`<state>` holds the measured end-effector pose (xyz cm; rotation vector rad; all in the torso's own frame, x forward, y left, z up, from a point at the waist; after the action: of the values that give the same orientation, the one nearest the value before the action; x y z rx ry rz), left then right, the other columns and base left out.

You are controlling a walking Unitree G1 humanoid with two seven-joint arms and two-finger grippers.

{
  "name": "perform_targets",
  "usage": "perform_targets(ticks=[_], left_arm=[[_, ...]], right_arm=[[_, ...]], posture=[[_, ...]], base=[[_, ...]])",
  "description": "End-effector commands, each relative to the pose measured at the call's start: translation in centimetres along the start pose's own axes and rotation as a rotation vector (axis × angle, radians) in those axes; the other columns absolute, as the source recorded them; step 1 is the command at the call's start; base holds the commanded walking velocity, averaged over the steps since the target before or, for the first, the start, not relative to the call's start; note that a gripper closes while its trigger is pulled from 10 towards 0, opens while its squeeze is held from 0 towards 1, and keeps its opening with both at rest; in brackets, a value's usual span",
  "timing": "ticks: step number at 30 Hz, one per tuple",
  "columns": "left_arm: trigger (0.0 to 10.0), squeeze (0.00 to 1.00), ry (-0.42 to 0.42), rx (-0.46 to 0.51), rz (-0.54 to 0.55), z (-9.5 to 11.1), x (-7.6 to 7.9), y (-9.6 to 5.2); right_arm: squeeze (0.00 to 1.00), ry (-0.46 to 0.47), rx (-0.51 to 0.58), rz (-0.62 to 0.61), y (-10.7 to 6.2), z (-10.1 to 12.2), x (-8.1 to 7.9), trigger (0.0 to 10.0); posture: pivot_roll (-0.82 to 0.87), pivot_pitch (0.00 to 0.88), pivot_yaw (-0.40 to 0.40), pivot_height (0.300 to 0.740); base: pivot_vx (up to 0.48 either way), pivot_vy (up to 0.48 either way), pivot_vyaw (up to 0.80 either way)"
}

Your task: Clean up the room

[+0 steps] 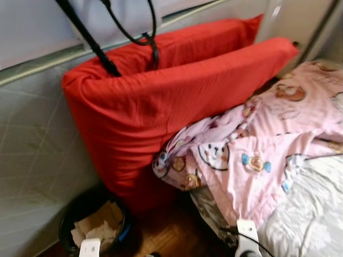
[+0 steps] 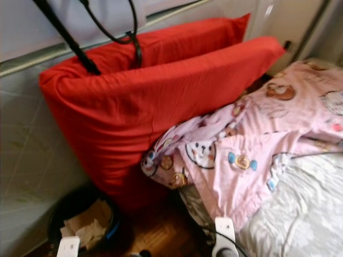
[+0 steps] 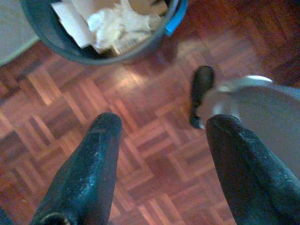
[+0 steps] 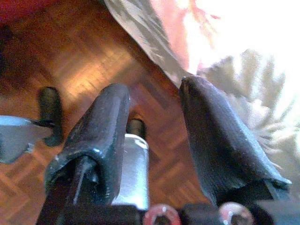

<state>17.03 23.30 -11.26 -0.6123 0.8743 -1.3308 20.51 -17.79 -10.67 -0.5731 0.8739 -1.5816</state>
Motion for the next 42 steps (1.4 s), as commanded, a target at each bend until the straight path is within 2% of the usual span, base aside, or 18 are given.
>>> perform_targets(ticks=[1, 9, 31, 38, 40, 42], left_arm=[[10.0, 0.0, 0.001, -0.008, 0.004, -0.2, -0.3, 0.0], [10.0, 0.0, -0.002, -0.001, 0.004, -0.1, -0.3, 0.0], [10.0, 0.0, 0.002, 0.008, -0.001, 0.0, -0.3, 0.0], [10.0, 0.0, -0.037, 0.04, -0.006, 0.3, -0.2, -0.1], [10.0, 0.0, -0.037, 0.078, -0.015, 0.7, -0.2, -0.1], [10.0, 0.0, -0.039, 0.094, -0.016, 0.9, -0.2, -0.1]], right_arm=[[0.0, 0.015, -0.015, -0.003, -0.1, -0.5, 0.0, 10.0], [0.0, 0.029, -0.007, -0.006, -0.1, -0.4, 0.0, 10.0], [0.0, 0.023, -0.012, -0.003, -0.1, -0.5, 0.0, 10.0], [0.0, 0.025, 0.05, 0.032, 0.1, 0.9, -0.7, 10.0], [0.0, 0.032, 0.119, 0.063, 0.2, 2.7, -1.4, 10.0], [0.0, 0.036, 0.151, 0.08, 0.3, 3.5, -1.7, 10.0]], posture=[[0.02, 0.151, -0.024, 0.74], [0.02, 0.152, -0.023, 0.74], [0.02, 0.155, -0.024, 0.74], [0.02, 0.162, -0.024, 0.74], [0.02, 0.165, -0.023, 0.74], [0.02, 0.167, -0.023, 0.74]], base=[[0.0, 0.0, 0.0], [0.0, 0.0, 0.0], [0.249, 0.0, 0.0], [0.0, 0.0, 0.0], [0.0, 0.0, 0.0], [0.0, 0.0, 0.0]])
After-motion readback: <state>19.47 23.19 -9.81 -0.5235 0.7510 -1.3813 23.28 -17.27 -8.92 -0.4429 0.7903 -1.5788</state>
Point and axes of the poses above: a point about 5 cm out from each wrist's last joint towards the gripper, its own y axis pointing out of the wrist towards the gripper, its own z axis along the axis of the wrist's last joint, x = y × z, the point moved 3 cm from there along y, pointing out of the wrist towards the gripper, and after that the axes turned 10 degrees about y, right-handed, at the moved point
